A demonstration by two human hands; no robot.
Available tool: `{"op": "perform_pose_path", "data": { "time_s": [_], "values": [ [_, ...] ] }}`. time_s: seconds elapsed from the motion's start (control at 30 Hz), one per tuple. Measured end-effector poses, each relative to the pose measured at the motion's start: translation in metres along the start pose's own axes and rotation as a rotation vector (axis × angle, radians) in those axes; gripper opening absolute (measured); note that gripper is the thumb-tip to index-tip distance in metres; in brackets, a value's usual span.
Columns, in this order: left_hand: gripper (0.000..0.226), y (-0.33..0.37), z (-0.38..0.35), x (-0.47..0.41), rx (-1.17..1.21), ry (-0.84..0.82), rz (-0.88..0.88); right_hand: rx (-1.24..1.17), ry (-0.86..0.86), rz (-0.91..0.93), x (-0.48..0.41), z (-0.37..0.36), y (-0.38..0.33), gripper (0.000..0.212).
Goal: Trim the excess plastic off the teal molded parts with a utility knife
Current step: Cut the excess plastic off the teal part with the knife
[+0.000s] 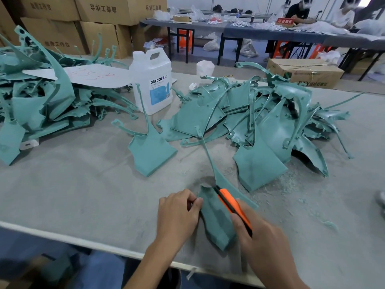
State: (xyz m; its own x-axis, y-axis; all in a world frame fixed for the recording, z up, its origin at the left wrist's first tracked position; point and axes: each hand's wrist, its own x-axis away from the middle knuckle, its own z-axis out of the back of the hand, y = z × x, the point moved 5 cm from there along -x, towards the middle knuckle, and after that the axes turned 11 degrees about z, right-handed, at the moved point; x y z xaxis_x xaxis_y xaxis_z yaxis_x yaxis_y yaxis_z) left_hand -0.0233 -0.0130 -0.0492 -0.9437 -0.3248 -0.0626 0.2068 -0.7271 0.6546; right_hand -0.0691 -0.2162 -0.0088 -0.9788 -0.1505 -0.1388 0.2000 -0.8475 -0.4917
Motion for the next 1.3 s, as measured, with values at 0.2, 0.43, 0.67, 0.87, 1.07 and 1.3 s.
{"op": "perform_pose_path", "data": {
  "time_s": [0.2,0.43,0.67,0.87,1.07,1.3],
  "values": [
    [0.034,0.0,0.003,0.001,0.036,-0.006,-0.019,0.021,-0.052,0.017,-0.004,-0.003,0.003,0.044],
    [0.032,-0.012,0.013,-0.001,0.12,-0.09,0.01,-0.023,0.036,0.029,0.001,0.005,0.005,0.046],
    [0.005,-0.023,0.03,-0.009,0.047,-0.121,0.013,-0.054,-0.026,0.075,0.002,0.014,0.007,0.047],
    [0.007,-0.002,0.014,-0.011,0.021,-0.06,0.032,0.0,-0.073,0.143,-0.009,0.004,0.008,0.048],
    [0.008,-0.006,0.013,-0.012,0.079,-0.043,0.02,0.026,-0.123,0.193,-0.017,0.0,0.009,0.045],
    [0.008,-0.005,0.014,-0.01,0.086,-0.036,0.005,0.044,-0.104,0.224,-0.02,0.004,0.008,0.049]
  ]
}}
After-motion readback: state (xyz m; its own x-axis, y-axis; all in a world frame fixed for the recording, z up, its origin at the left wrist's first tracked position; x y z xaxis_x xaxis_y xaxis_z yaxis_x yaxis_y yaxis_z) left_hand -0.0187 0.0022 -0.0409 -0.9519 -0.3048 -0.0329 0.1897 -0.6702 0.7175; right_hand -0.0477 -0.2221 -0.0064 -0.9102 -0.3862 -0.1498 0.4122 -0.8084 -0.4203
